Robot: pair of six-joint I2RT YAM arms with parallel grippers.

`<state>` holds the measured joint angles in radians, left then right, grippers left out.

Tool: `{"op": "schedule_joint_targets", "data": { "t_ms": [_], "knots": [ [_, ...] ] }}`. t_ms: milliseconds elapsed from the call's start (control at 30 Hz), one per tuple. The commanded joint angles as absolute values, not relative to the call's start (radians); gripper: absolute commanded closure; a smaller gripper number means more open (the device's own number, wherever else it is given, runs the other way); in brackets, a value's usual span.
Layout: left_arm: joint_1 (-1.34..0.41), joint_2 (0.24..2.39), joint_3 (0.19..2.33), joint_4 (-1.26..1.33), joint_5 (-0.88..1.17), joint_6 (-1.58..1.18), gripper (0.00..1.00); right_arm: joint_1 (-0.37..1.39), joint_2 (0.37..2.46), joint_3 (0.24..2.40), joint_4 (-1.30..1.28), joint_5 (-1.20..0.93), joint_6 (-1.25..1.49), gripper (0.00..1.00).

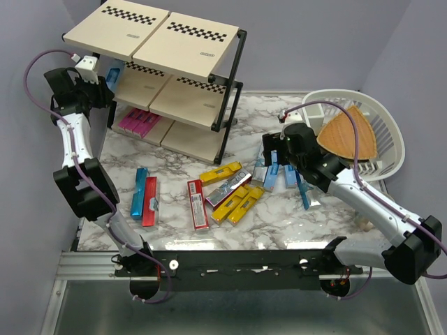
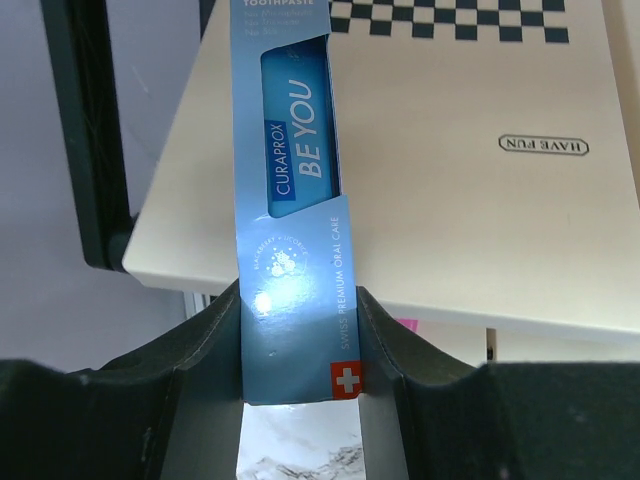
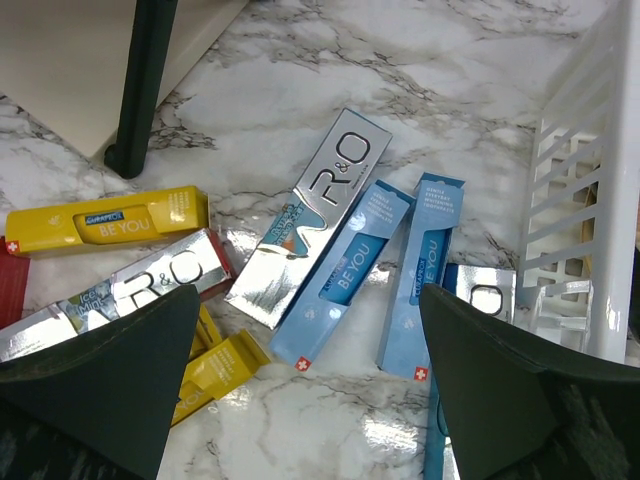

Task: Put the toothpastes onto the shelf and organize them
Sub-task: Place the toothpaste on the shelf.

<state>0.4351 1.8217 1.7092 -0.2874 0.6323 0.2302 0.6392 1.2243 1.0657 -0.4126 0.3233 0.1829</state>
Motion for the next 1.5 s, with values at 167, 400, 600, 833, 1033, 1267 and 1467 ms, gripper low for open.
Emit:
{"op": "schedule_joint_targets", "data": {
  "t_ms": [167,400,600,833,1033,1267,1467],
  "knots": [
    [0.449,1.908,1.874,-0.264,0.699,0.215,0.50,0.630,1.204,1.045,-0.428,0.313,0.190,0.01],
    [0.451,1.945,1.881,-0.265,0.703,0.210,0.40,0.630,1.203,1.042,-0.433,0.307,0.198,0.01],
    [0.449,1.931,1.856,-0.250,0.689,0.193,0.31,0.630,1.204,1.042,-0.437,0.302,0.199,0.01],
    [0.462,1.826,1.698,-0.131,0.658,0.160,0.28,0.630,1.197,1.035,-0.434,0.299,0.201,0.01],
    [0.477,1.801,1.609,-0.054,0.687,0.118,0.35,0.630,1.193,1.031,-0.431,0.295,0.196,0.01],
    [0.479,1.825,1.632,-0.029,0.721,0.095,0.49,0.630,1.198,1.028,-0.430,0.288,0.192,0.01],
    [0.479,1.871,1.706,-0.011,0.753,0.066,0.59,0.630,1.209,1.038,-0.433,0.285,0.189,0.01]
  ]
}}
